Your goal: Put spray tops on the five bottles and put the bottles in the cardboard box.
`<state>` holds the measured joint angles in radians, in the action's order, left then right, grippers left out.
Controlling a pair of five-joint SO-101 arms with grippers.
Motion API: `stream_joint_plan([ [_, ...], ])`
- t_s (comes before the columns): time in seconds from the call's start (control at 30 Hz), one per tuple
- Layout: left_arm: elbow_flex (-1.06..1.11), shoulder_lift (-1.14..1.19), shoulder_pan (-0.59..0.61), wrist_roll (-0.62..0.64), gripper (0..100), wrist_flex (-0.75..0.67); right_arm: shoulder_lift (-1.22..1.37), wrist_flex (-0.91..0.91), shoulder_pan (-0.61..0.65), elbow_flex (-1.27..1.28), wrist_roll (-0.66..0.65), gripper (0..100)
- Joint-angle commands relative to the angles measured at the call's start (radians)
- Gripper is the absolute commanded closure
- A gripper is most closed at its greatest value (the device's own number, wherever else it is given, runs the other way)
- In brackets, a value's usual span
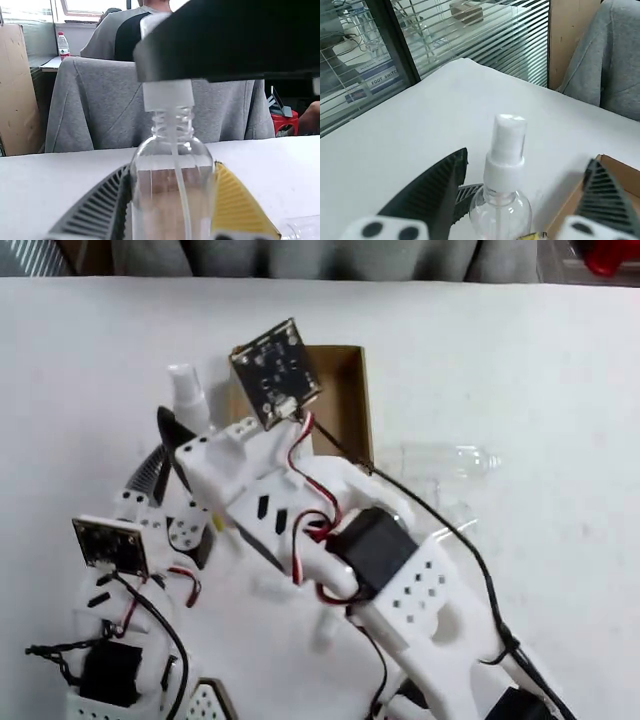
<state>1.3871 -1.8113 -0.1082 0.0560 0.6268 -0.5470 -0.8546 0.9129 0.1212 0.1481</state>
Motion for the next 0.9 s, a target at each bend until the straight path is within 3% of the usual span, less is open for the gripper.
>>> stream_joint_plan([
  [0.0,-0.003,-0.013,-0.001,0.008,97,-0.037,-0.022,-0.116,-0.001,-0.140,-0.005,62.9],
  [0.1,-0.003,-0.013,-0.001,0.008,97,-0.037,-0.022,-0.139,-0.001,-0.169,-0.005,70.5],
  [0.27,-0.003,-0.013,-0.001,0.006,97,-0.034,-0.025,-0.087,-0.008,-0.172,-0.005,99.7],
  [0.37,-0.003,-0.013,-0.001,0.006,97,-0.032,-0.019,-0.058,-0.042,-0.170,-0.005,93.5],
  [0.5,0.026,-0.013,-0.001,0.005,97,-0.038,-0.018,0.045,-0.099,-0.166,0.000,98.8],
  [0.67,0.021,-0.013,-0.002,0.005,97,-0.034,-0.015,0.148,-0.116,-0.109,0.114,98.2],
  [0.87,0.023,-0.013,-0.002,0.005,97,-0.032,-0.015,0.354,-0.116,0.040,0.115,98.3],
])
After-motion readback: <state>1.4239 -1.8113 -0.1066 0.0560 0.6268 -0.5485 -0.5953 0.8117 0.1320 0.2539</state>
